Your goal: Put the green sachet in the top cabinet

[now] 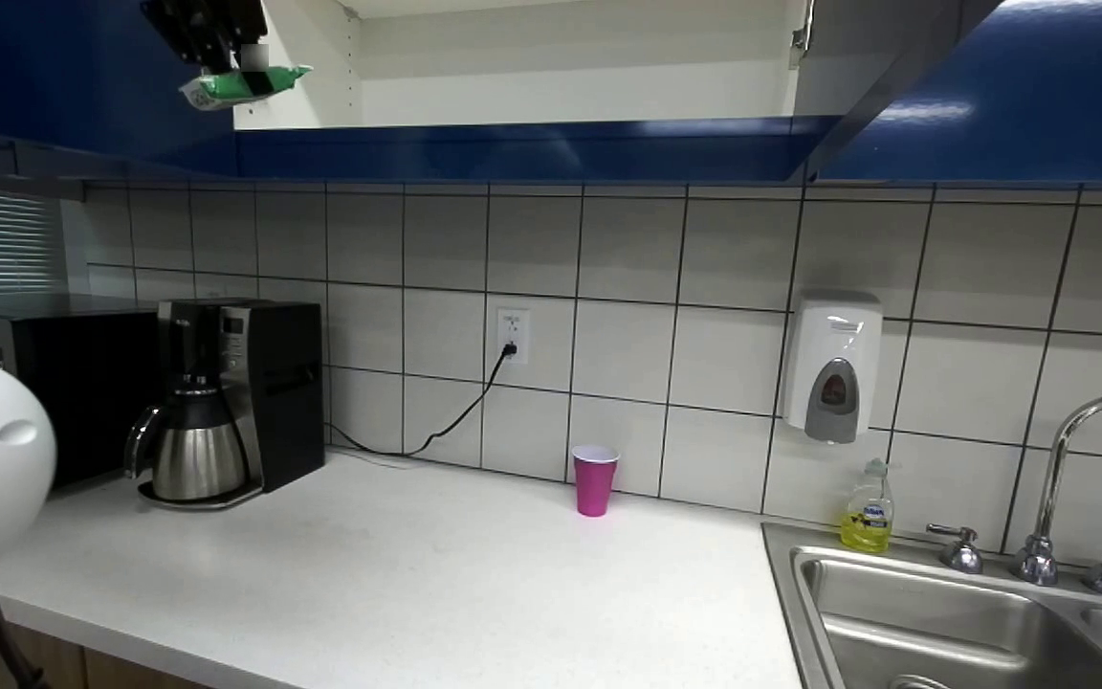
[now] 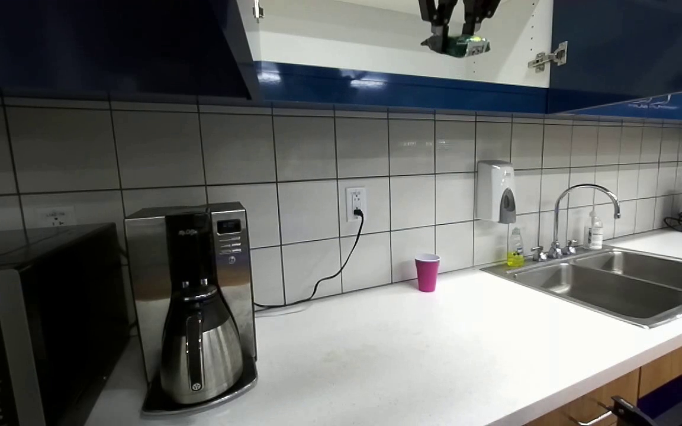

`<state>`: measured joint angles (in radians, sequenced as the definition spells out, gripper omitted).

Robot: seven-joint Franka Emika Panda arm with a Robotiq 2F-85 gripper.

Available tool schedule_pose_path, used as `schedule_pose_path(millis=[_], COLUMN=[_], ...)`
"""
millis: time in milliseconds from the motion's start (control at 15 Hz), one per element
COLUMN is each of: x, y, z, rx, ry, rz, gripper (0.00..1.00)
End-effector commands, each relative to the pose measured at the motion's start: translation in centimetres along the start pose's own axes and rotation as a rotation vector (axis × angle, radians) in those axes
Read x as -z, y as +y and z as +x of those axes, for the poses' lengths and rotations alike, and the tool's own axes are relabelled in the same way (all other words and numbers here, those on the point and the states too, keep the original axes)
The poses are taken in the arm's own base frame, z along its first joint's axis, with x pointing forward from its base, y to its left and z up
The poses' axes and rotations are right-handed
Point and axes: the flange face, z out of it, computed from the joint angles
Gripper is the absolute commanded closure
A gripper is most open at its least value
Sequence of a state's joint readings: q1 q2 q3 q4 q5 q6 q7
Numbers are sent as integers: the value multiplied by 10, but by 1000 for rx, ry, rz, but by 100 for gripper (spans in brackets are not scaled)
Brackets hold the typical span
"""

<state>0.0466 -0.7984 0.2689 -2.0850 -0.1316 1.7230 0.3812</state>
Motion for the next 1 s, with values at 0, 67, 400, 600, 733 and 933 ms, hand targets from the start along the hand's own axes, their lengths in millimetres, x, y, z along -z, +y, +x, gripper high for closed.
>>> schedule_pose_path(millis=[0,67,400,600,733,933], x=[27,31,46,53,53,44], y=[-1,0,7,15,19,25], z=[29,35,71,94,110,133], rx=[-39,-40,-72,-101,-113,-123], ry=[49,63,88,97,97,85], rz=[-43,-44,-52,-55,-52,-53], gripper=[84,84,84,84,84,84])
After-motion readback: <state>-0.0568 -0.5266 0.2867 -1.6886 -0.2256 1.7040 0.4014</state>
